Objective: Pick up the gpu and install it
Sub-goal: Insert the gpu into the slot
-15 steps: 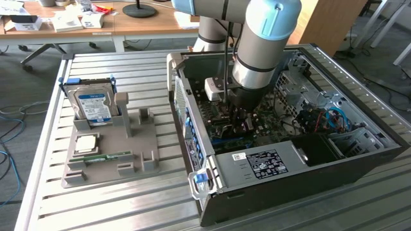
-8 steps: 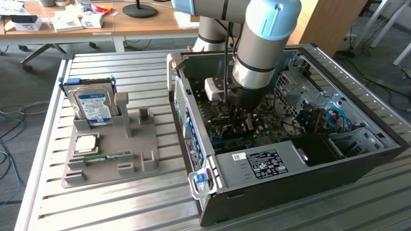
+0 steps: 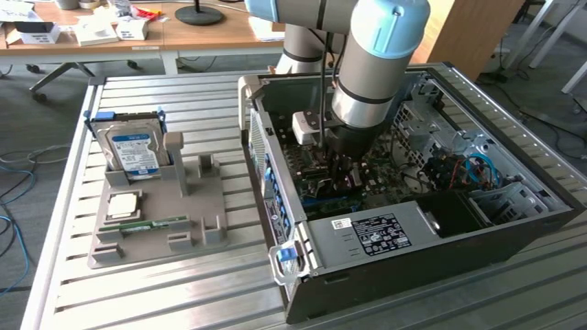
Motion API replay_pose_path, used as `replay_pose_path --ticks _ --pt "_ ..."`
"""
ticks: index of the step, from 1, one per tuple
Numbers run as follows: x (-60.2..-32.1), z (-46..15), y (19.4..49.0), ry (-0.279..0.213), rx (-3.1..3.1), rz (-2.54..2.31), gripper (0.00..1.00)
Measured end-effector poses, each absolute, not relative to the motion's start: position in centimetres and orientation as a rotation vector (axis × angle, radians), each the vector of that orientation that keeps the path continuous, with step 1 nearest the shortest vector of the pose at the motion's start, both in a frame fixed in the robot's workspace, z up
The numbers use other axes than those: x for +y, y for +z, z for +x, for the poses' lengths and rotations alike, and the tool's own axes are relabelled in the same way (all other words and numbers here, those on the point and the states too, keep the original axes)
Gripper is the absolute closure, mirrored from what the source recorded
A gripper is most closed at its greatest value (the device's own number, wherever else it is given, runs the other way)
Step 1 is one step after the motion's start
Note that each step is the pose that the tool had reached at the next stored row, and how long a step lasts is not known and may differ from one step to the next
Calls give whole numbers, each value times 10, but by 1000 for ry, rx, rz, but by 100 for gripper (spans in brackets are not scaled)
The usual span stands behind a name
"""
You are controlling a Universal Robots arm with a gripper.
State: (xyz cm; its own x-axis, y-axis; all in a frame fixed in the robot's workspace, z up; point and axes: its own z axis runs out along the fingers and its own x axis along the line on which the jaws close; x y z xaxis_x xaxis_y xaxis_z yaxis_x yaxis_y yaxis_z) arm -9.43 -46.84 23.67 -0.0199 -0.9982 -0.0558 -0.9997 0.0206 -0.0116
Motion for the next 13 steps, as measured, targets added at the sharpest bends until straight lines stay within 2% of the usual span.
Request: replay_pose_path --ticks 13 --pt "-468 -94 237 48 2209 -2165 74"
